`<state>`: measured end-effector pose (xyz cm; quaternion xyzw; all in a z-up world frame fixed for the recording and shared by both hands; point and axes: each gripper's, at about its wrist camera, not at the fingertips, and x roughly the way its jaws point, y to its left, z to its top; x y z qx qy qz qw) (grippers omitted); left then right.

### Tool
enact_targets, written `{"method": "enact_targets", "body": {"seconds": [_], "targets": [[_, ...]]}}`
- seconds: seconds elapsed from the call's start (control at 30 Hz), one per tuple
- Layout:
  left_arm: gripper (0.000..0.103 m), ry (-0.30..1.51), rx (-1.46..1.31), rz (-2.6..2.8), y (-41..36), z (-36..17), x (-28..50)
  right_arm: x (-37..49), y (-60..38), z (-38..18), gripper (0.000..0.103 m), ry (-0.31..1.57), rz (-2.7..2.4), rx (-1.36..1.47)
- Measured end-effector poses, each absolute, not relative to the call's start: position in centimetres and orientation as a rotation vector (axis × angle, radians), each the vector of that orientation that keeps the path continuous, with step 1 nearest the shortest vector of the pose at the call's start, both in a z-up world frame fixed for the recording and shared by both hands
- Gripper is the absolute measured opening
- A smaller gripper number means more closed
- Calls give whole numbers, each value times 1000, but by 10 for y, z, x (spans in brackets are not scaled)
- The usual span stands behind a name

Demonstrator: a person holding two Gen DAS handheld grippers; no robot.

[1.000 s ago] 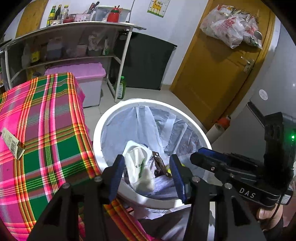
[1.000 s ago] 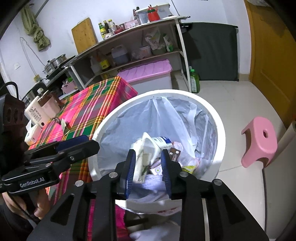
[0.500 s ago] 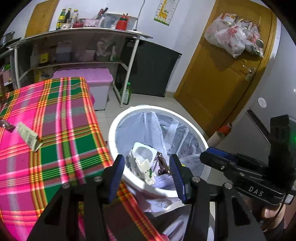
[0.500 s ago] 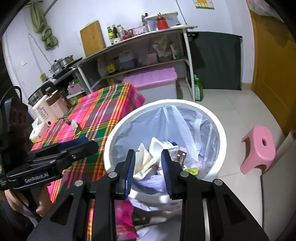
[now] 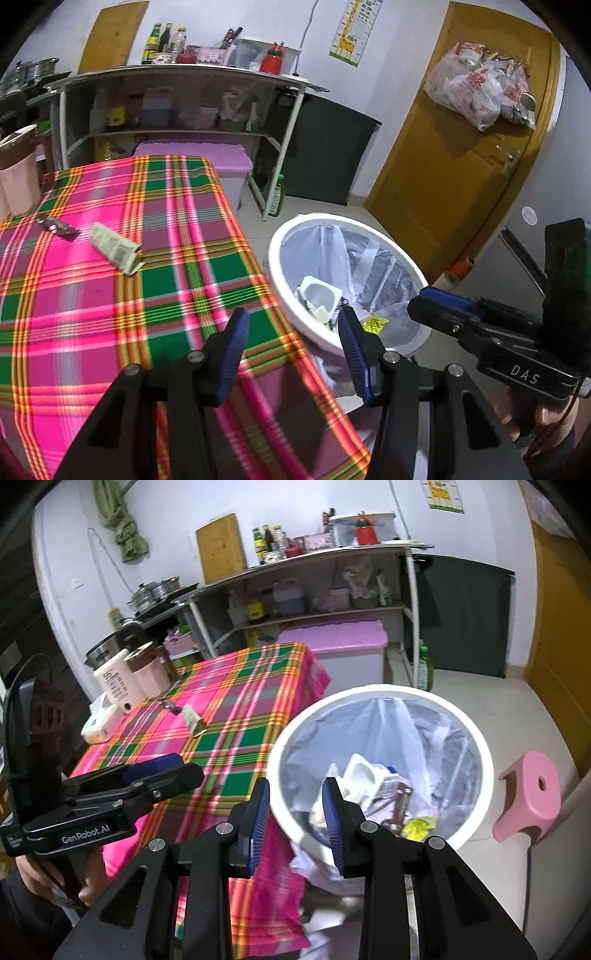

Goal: Collect trash
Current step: 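Move both open tools back over the table toward the paper strip, then grasp the paper barcode strip with the right tool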

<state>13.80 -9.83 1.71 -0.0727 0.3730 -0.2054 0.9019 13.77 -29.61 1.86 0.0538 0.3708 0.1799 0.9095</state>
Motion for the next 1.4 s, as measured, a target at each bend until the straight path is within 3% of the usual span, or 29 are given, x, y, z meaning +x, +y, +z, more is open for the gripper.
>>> {"method": "enact_targets", "body": {"seconds": [1.1,1.4], "targets": [[52,757,-237,-134,30,-3,143,198,-160,-4,38,804,631,-90],[52,765,-225,-37,57,-6,160,233,-117,-17,45,824,678,-157]]}}
